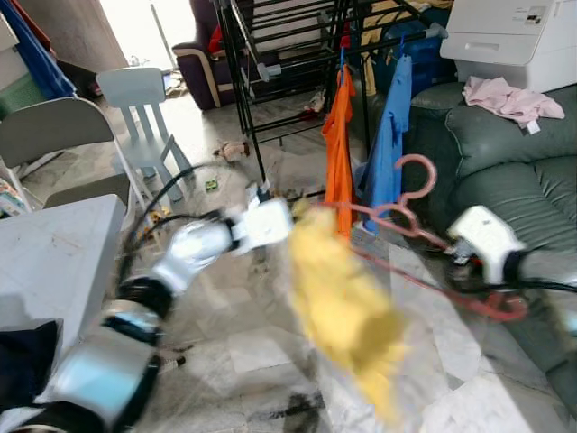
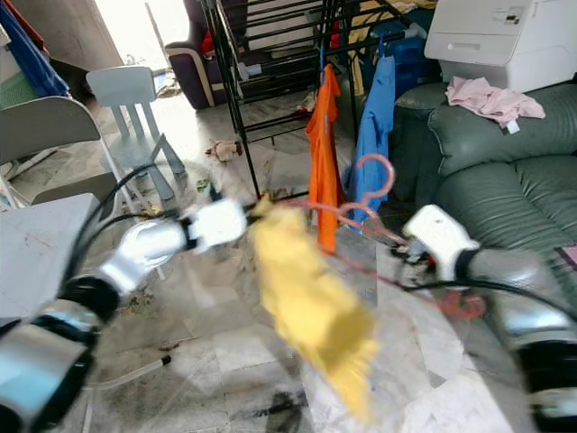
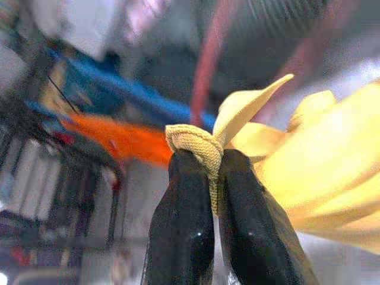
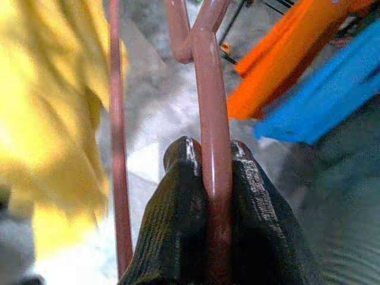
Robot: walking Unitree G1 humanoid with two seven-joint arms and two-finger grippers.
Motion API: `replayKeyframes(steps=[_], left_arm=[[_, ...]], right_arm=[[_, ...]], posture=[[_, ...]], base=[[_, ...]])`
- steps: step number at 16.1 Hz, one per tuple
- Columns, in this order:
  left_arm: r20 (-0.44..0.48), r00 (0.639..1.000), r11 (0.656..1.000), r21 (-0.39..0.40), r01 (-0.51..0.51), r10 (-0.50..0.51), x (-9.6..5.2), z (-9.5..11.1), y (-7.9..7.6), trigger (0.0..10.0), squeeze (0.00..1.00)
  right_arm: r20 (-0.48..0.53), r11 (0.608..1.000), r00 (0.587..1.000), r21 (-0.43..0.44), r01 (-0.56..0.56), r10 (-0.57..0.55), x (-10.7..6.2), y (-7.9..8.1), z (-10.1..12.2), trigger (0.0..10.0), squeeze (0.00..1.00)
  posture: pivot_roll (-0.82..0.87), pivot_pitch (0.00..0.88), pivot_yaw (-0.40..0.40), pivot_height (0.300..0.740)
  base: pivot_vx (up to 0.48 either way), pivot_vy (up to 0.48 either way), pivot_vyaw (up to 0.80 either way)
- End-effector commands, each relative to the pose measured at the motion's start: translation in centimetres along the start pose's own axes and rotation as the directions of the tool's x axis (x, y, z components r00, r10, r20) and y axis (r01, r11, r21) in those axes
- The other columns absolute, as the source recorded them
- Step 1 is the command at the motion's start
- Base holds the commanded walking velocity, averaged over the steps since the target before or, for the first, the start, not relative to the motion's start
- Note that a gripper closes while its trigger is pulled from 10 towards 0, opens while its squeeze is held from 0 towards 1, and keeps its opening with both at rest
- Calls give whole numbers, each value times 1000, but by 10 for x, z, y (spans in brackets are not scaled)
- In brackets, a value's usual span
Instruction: Hang hanger
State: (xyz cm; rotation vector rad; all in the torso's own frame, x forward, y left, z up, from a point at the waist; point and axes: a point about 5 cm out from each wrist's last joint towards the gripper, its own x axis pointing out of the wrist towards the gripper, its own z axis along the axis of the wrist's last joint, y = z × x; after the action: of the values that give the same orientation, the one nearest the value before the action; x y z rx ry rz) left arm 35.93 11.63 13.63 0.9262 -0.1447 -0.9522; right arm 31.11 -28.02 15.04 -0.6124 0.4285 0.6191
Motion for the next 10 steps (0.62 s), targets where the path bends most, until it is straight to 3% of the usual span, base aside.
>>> replayKeyframes(steps=[1,3,5,7,10], left_arm=[[-36,999,998,65,-3,5,-3,0,14,10000,0],[-59,993,984,153,-90,100,-8,2,35,10000,0],[-28,987,974,170,-151,158,-7,9,46,10000,0],[35,982,968,171,-186,183,-7,16,48,10000,0],[52,986,971,170,-167,160,-6,16,43,10000,0]], right_arm=[[45,998,999,-52,-20,23,0,-2,14,10000,0],[62,996,996,-74,-55,60,-8,-6,19,10000,0],[77,991,990,-72,-114,119,-9,-1,20,10000,0],[92,986,983,-65,-155,161,-7,6,20,10000,0],[126,979,971,-53,-196,201,-3,14,23,10000,0]], posture=[[-177,0,155,740],[-175,0,159,740],[-174,0,159,740],[-173,0,161,740],[-169,0,168,740]], base=[[0,0,0],[0,0,0],[0,0,0],[0,0,0],[0,0,0]])
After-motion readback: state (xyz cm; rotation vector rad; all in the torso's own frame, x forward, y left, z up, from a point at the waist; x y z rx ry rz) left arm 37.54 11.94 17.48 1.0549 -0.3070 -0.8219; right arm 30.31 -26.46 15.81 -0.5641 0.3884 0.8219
